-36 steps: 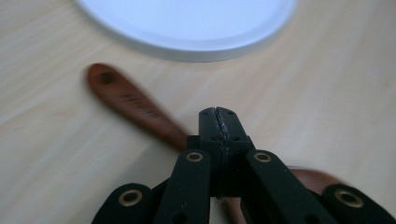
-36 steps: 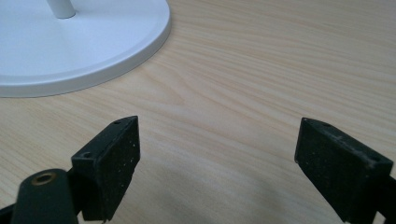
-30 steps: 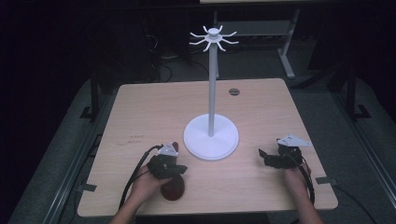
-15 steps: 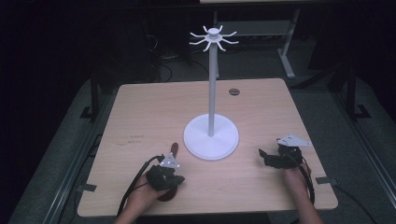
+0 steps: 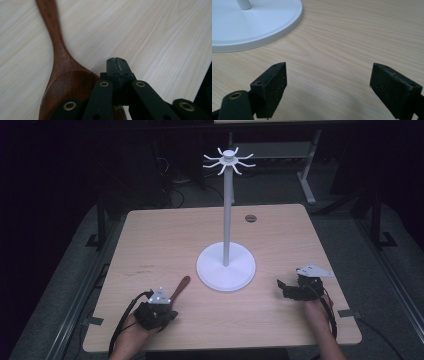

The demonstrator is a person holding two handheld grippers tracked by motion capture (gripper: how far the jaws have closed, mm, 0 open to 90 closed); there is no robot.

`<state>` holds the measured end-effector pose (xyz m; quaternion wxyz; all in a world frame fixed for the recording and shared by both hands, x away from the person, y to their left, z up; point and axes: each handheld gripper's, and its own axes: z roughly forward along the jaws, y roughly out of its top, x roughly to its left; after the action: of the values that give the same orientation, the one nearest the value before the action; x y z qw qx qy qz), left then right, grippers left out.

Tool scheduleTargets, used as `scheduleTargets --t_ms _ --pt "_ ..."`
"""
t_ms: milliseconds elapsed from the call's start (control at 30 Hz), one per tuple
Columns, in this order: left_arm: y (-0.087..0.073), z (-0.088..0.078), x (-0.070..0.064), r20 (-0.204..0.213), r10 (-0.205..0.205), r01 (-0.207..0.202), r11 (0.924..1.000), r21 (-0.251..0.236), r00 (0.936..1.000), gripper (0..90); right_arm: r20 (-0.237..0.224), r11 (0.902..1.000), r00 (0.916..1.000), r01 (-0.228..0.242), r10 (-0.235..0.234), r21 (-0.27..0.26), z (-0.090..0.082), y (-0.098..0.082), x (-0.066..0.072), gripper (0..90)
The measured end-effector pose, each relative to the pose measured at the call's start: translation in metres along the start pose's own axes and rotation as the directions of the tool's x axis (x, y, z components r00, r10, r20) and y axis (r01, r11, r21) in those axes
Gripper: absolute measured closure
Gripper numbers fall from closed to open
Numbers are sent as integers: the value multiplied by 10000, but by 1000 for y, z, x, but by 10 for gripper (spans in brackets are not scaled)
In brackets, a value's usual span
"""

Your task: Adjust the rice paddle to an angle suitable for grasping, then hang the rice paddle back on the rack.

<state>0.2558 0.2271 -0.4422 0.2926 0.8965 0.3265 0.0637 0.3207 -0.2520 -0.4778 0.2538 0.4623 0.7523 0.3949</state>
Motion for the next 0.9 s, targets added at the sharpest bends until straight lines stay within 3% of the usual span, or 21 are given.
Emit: scheduleTargets --t_ms 333,633,733,900 --pt "-13 -13 15 -542 -354 357 9994 38 9979 897 9 10000 10000 -7 7 -5 0 0 0 137" --pt "-12 -20 21 -210 -746 741 9970 -240 9970 895 7 10000 10000 3 -3 -1 0 0 0 137" --pt "-10 -22 22 -141 -828 825 9963 -231 9965 865 8 10000 10000 18 -18 -2 0 0 1 137" --pt "-3 -27 30 -275 -785 781 9968 -139 9965 722 2 10000 10000 40 -40 7 0 0 1 137"
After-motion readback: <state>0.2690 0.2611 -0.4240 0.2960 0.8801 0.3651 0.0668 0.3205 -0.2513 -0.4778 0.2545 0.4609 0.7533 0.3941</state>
